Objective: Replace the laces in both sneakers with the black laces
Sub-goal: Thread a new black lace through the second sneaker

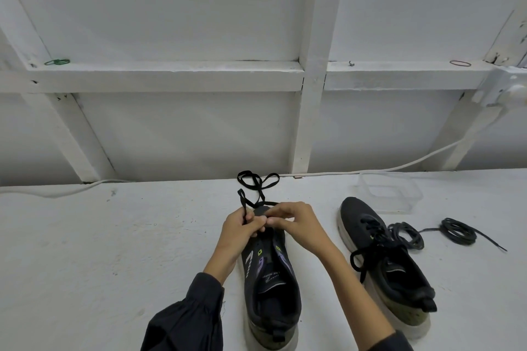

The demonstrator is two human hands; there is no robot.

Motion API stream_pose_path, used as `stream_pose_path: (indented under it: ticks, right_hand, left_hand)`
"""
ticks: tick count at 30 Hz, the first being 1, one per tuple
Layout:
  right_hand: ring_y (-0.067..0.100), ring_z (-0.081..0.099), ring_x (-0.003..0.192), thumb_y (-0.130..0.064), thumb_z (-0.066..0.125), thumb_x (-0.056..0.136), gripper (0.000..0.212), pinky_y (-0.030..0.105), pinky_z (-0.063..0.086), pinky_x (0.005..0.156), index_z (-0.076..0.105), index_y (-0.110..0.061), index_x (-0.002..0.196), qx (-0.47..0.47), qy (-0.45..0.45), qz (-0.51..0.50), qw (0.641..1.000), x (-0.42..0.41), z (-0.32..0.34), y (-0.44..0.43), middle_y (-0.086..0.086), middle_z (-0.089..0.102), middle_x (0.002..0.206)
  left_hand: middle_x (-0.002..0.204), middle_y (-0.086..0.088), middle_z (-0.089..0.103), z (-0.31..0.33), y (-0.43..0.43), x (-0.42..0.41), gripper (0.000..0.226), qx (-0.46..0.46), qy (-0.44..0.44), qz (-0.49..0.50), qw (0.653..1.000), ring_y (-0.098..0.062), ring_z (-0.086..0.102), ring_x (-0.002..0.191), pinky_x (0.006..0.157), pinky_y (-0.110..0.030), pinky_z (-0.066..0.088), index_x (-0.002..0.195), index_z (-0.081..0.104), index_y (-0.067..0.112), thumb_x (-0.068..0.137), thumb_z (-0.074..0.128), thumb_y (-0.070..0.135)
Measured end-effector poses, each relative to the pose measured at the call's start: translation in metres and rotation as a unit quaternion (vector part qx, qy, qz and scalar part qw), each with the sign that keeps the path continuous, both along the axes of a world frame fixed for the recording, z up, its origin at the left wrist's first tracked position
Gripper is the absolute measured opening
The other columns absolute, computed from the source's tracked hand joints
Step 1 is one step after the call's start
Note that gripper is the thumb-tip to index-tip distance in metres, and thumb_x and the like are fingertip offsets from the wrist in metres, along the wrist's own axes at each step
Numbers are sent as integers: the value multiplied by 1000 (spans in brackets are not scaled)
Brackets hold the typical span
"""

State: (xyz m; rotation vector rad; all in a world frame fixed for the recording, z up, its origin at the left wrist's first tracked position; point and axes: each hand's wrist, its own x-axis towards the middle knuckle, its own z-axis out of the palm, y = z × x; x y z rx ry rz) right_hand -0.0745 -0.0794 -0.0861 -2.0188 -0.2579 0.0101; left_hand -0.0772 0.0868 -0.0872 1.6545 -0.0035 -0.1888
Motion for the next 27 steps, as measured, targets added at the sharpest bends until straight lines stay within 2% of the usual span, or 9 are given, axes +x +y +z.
stream_pose_path:
  ticks: [3,8,12,14,17,19,21,24,27]
  right_hand:
    - [-2,64,66,-6,72,83,9,9,44,61,77,-10,89,33,2,-35,999,-2,-3,2,-4,73,76]
    - [4,65,68,-6,70,84,22,19,49,68,71,-27,77,15,-26,-100,995,1,-9,3,-8,72,74]
    - [1,63,80,-7,72,82,27,16,49,70,72,-30,96,7,-31,-39,999,-3,-6,1,-15,71,94]
    - [-1,62,76,-6,73,81,30,13,46,65,75,-31,96,15,-37,-26,999,-5,-5,3,-20,71,87]
    - [0,62,68,-8,74,82,24,13,43,63,78,-31,86,46,-44,-58,996,-6,-5,-3,-16,72,74]
    - [-1,63,70,-11,75,83,17,13,42,66,79,-27,86,55,-35,-77,995,-6,-7,-10,-14,72,74]
    - [0,63,71,-16,76,82,20,18,45,67,77,-35,79,42,-19,-87,995,-8,-8,-15,-16,72,75]
    - [5,67,77,-22,78,80,26,34,55,76,75,-45,69,11,11,-96,995,-11,-15,-19,-16,74,79]
    - [14,69,78,-25,76,79,18,45,56,81,76,-42,71,-12,35,-96,995,-14,-20,-22,-13,74,79]
  left_hand:
    - [72,-7,67,-4,-2,0,33,-24,11,11,1000,-14,63,70,63,-20,49,72,38,16,90,63,4]
    - [80,-17,71,-7,-3,-1,35,-44,0,72,996,-16,67,66,67,-26,56,72,39,13,86,70,5]
    - [75,-14,69,-5,-4,0,36,-40,-17,66,997,-18,68,68,66,-27,55,72,39,13,84,72,5]
    - [73,-12,69,-5,-6,0,37,-30,-24,60,997,-18,68,70,65,-27,54,71,39,13,83,74,7]
    - [74,-10,71,-5,-3,0,38,-21,-33,64,997,-18,68,73,67,-28,53,70,39,14,84,73,9]
    - [77,-9,73,-8,1,0,38,20,-43,72,996,-16,67,73,66,-27,52,69,38,15,84,73,10]
    - [75,-3,71,-11,5,1,38,94,-54,60,992,-14,66,73,68,-28,51,68,39,16,81,74,13]
    - [65,5,59,-16,4,1,37,171,-56,-6,984,-15,56,65,67,-29,43,65,39,19,84,71,19]
    - [64,7,47,-19,0,-2,35,209,-58,-43,975,-11,44,62,62,-25,36,64,40,24,88,66,26]
